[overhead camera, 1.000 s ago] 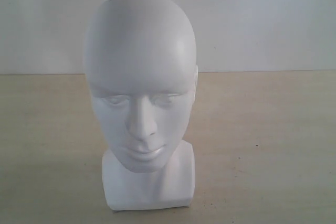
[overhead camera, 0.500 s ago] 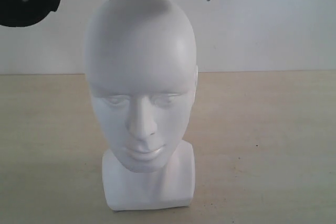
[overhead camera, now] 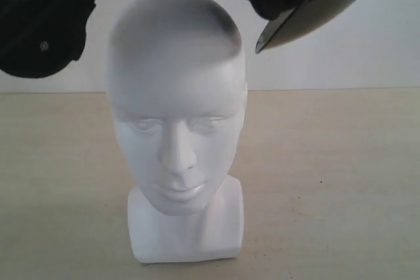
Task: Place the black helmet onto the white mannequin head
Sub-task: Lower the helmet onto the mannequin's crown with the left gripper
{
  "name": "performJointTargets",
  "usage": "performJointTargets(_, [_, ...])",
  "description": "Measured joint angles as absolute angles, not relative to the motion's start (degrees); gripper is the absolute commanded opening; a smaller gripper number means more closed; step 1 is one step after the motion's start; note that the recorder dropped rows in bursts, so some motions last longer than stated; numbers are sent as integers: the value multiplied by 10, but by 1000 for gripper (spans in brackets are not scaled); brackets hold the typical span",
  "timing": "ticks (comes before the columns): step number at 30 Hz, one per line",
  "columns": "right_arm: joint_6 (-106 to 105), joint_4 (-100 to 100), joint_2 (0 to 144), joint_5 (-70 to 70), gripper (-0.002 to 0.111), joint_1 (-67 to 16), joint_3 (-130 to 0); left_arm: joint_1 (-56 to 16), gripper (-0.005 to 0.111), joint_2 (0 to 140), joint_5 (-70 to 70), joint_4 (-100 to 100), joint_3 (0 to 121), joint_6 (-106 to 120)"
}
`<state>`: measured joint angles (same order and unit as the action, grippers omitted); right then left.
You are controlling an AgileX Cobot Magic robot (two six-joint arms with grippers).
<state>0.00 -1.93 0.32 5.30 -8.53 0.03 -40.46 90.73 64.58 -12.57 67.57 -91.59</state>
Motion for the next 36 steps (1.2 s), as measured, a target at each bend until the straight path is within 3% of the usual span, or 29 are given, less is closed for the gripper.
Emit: performJointTargets(36, [0,-19,3,53,0,-85,0,-405,4,729,651,-32,438,-837])
